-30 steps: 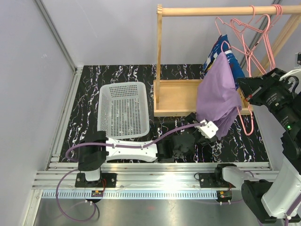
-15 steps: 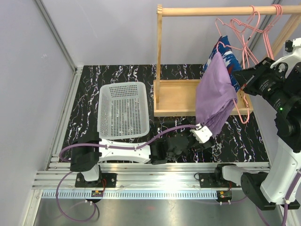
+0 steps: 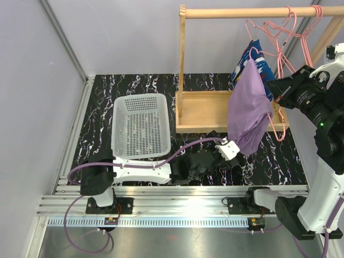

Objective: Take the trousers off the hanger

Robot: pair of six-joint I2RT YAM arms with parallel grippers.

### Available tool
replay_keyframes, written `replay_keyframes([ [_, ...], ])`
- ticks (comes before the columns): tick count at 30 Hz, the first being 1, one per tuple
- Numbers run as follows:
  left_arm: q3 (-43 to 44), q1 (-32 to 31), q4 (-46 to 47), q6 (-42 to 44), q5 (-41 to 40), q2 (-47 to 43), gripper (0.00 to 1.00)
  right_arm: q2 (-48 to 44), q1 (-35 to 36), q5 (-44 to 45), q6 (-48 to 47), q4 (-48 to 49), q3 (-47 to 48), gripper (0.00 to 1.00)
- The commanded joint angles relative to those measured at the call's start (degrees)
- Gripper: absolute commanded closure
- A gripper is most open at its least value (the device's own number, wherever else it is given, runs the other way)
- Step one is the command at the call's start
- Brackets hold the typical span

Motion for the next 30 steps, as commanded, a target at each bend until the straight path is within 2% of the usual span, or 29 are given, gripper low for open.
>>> replay_keyframes([
  [1, 1.7, 0.3, 3.2, -1.7, 0.8, -0.7, 0.01, -0.8, 0.1, -2.2, -0.6, 9.1, 1.7, 1.0],
  [6, 2.9, 0.3, 0.3, -1.7, 4.0, -0.1, 0.01, 0.0, 0.2, -1.0, -1.4, 9.1, 1.8, 1.0],
  [11, -2.4, 0.3, 0.9, -4.5, 6.8, -2.4, 0.01, 1.1, 0.3, -1.4, -1.5, 9.3, 1.9, 1.0],
  [19, -2.0, 0.9, 2.9, -3.8, 4.8, -2.3, 0.01, 1.1, 0.4, -1.7, -1.5, 9.4, 1.5, 1.0],
  [25, 0.5, 1.2, 5.3, -2.1, 0.1, -0.2, 0.01, 0.0, 0.4, -2.9, -1.1, 10.5, -0.9, 1.0],
  [30, 2.4, 1.3, 10.7, -1.4, -3.5, 2.0, 0.01, -0.3, 0.4, -4.2, -0.4, 10.7, -1.2, 1.0],
])
